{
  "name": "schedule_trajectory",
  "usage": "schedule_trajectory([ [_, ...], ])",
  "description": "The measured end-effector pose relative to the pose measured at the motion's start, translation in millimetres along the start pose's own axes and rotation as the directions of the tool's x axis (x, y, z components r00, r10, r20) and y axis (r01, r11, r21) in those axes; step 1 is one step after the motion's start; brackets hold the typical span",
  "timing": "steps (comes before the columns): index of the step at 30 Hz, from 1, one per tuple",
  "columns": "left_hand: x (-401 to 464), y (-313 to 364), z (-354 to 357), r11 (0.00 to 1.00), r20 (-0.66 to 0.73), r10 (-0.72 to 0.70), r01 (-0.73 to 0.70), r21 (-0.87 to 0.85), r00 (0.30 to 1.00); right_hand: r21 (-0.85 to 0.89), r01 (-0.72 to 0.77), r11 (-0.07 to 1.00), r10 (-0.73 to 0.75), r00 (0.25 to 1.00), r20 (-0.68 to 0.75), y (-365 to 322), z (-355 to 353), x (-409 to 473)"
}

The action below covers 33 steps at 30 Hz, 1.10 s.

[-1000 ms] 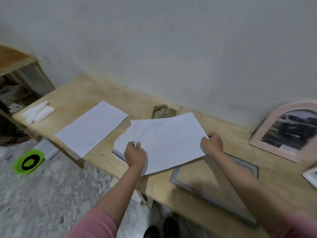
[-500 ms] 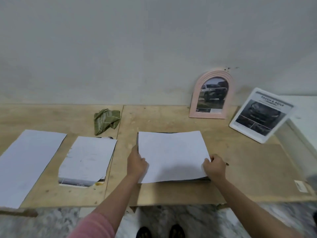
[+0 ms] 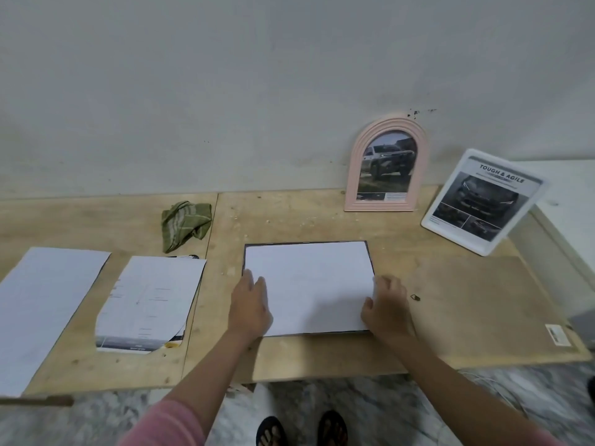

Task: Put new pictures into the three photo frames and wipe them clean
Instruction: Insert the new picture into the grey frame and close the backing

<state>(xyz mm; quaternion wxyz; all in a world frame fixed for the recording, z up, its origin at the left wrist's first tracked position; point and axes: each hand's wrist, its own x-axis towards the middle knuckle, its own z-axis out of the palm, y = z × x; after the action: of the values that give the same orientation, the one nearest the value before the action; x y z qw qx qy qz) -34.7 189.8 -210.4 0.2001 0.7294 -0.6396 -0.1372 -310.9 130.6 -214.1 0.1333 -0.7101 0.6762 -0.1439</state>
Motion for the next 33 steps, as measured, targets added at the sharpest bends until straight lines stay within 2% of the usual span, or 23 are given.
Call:
schedule_trajectory([
  [4,9.1,-5.5,3.7,0.998,0.026,0.048,-0.049,0.03,0.999,-0.073,0.187,0.98,-0.18,0.98,0.089,-17.8,8.8,18.0],
  [7,17.4,-4.7,3.8,0.998,0.034,0.039,-0.041,0.05,0.999,-0.14,0.221,0.965,-0.189,0.959,0.211,-25.6,18.6,30.3],
  [9,23.0,-6.2,5.3,0.994,0.036,0.047,-0.05,0.1,0.998,-0.176,0.214,0.961,-0.169,0.956,0.239,-27.7,23.5,36.7],
  [13,36.9,-8.3,12.7,0.981,0.128,0.054,-0.076,0.176,0.99,-0.2,0.221,0.955,-0.168,0.953,0.253,-30.4,30.0,53.5],
  [20,50.7,-3.1,22.5,0.964,0.295,-0.036,-0.045,0.262,0.955,-0.176,0.251,0.952,-0.2,0.943,0.266,-26.1,41.3,58.6],
  [23,47.1,-8.0,29.4,0.945,0.28,-0.011,-0.082,0.317,0.96,-0.177,0.247,0.953,-0.193,0.942,0.275,-23.9,43.6,55.0],
  [29,43.3,-3.4,23.5,0.96,0.241,-0.018,-0.05,0.276,0.97,-0.134,0.234,0.963,-0.197,0.95,0.243,-28.2,36.7,49.5],
  [33,16.3,4.2,16.0,0.963,0.25,0.044,-0.107,0.248,0.967,-0.146,0.307,0.94,-0.261,0.927,0.267,-31.8,37.8,17.7],
])
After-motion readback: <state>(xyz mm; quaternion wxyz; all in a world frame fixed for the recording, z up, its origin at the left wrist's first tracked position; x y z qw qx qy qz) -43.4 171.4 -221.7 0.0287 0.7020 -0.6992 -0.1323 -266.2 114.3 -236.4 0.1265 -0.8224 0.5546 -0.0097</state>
